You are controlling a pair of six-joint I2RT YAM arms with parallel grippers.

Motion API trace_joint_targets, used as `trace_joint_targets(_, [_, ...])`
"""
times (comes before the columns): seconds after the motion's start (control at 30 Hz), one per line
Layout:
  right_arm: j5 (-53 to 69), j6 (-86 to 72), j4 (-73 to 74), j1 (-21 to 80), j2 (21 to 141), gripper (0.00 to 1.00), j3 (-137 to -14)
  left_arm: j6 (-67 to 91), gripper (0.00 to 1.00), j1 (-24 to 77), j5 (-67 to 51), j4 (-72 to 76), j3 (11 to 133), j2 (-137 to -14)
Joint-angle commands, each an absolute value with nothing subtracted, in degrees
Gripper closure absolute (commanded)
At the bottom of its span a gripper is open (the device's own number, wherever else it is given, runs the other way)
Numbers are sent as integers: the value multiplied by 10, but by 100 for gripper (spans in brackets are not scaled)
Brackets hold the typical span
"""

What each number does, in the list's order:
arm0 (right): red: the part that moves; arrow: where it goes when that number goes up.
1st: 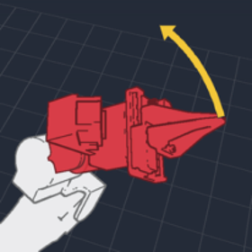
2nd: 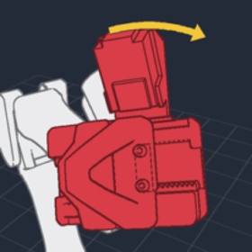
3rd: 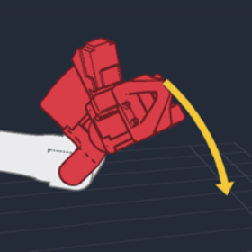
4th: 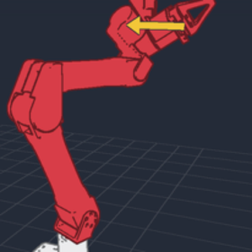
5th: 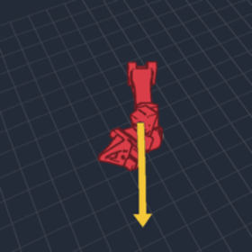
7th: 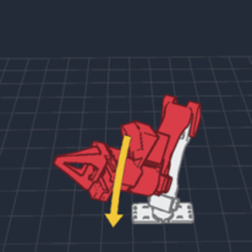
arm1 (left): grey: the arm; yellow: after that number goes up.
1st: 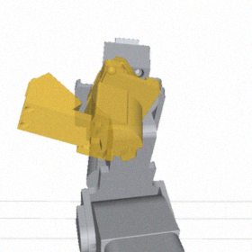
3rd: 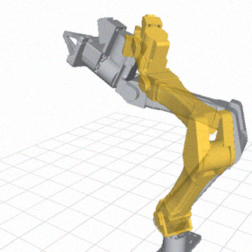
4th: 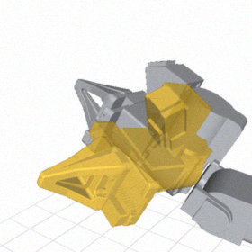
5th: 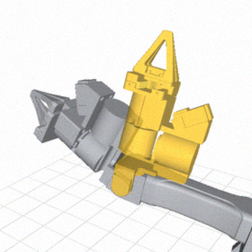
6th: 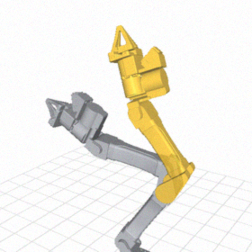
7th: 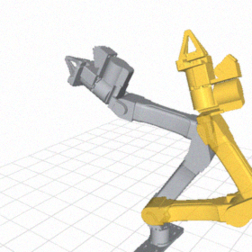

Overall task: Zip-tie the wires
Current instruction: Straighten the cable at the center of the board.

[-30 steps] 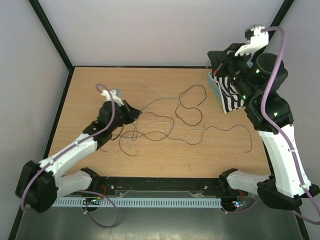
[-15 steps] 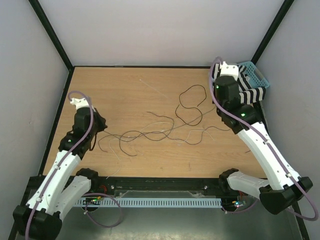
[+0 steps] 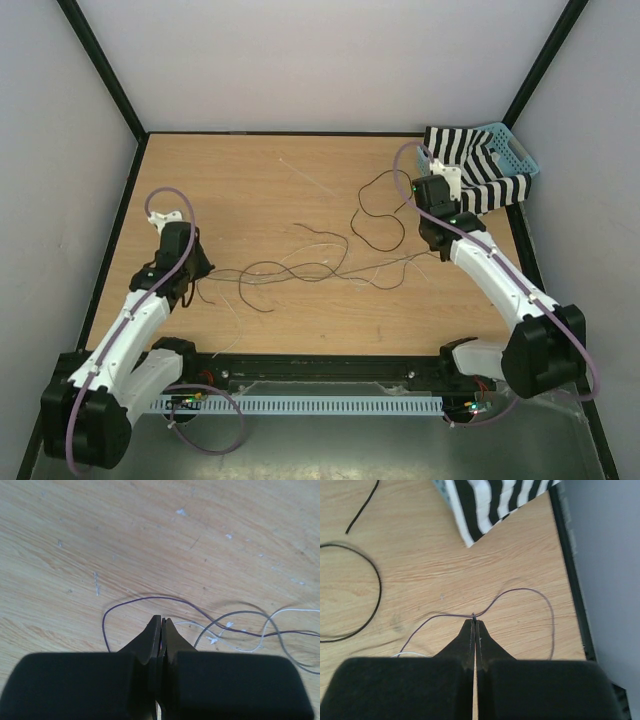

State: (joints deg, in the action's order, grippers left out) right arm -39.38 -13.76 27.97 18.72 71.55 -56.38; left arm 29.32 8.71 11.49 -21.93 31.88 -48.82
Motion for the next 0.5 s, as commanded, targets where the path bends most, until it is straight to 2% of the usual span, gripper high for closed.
trace_joint_targets(0.0, [-341,-168,226,185,732,100,-535,319,100,85,127,-186,301,-511])
trace_joint_targets(0.47, [-278,-186,148,185,811,100,-460,332,100,88,145,-121,267,-585])
